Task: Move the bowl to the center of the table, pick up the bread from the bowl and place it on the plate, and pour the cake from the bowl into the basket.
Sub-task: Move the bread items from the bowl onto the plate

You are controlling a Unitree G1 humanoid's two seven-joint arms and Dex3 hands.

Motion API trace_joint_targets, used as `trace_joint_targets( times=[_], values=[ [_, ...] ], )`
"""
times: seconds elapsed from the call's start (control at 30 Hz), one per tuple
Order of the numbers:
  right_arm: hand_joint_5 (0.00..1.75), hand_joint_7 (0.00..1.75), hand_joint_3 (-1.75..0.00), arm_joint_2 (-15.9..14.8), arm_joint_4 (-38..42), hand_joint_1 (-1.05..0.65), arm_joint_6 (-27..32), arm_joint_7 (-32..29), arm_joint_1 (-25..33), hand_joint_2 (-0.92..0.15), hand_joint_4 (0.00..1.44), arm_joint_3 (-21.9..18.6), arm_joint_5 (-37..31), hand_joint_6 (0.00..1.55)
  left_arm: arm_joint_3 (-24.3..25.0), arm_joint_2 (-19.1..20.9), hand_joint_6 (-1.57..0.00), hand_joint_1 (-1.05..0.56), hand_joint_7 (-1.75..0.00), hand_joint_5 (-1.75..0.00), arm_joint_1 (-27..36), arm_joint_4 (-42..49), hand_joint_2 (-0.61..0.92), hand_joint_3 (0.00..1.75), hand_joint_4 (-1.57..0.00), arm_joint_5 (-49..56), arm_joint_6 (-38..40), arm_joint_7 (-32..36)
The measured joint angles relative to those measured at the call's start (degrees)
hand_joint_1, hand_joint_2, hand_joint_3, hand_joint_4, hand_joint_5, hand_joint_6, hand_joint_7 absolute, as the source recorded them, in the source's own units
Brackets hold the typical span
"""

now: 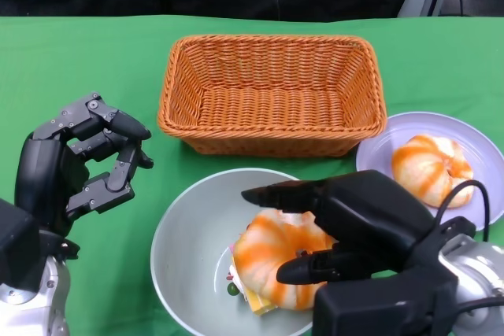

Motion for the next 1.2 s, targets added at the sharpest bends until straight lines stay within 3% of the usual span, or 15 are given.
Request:
trace_joint_targets(
  times=[0.3, 0.4, 0.63, 0.9, 1.07, 1.2],
  values=[
    [0.00, 0.00, -0.23, -1.14, 3.97, -0.90, -2.06, 4.79, -4.28, -0.92, 0.40, 3.46, -5.02, 0.39, -0.08, -0.32, -0.81, -0.04, -1.22, -1.49, -0.02, -0.04, 0.61, 1.01, -0.74, 0.03, -0.07, 0.10],
    [0.00, 0.00, -0.25, -2.33, 5.47, -0.93, -3.18, 5.50, -5.29, -0.92, 0.35, 5.41, -9.56, 0.36, -0.08, -0.36, -0.81, -0.04, -1.23, -1.49, 0.02, -0.74, 0.62, 1.02, -0.75, 0.08, -0.07, 0.73],
    [0.00, 0.00, -0.26, -1.98, 8.99, -0.94, -5.01, 6.84, -6.75, -0.92, 0.30, 8.19, -15.11, 0.33, -0.31, -0.52, -0.80, -0.05, -1.25, -1.50, 0.07, -2.30, 0.61, 1.02, -0.75, -0.07, 0.08, 0.92],
    [0.00, 0.00, -0.25, -1.35, 10.70, -0.94, -6.12, 5.77, -6.93, -0.92, 0.30, 8.75, -15.82, 0.33, -0.33, -0.68, -0.80, -0.04, -1.25, -1.50, 0.07, -2.79, 0.62, 1.02, -0.75, -0.13, 0.12, 0.92],
    [0.00, 0.00, -0.25, -0.35, 14.54, -0.94, -7.22, -1.48, -7.00, -0.92, 0.27, 11.77, -21.76, 0.32, -0.54, -0.92, -0.79, -0.04, -1.28, -1.51, 0.31, -3.27, 0.61, 1.04, -0.75, 0.86, 0.04, 1.16],
    [0.00, 0.00, -0.24, 0.51, 15.95, -0.93, -7.45, -3.89, -6.63, -0.92, 0.27, 12.58, -23.20, 0.31, -0.61, -1.09, -0.79, -0.05, -1.29, -1.51, 0.67, -3.88, 0.60, 1.04, -0.75, 1.18, 0.04, 1.22]
  ],
)
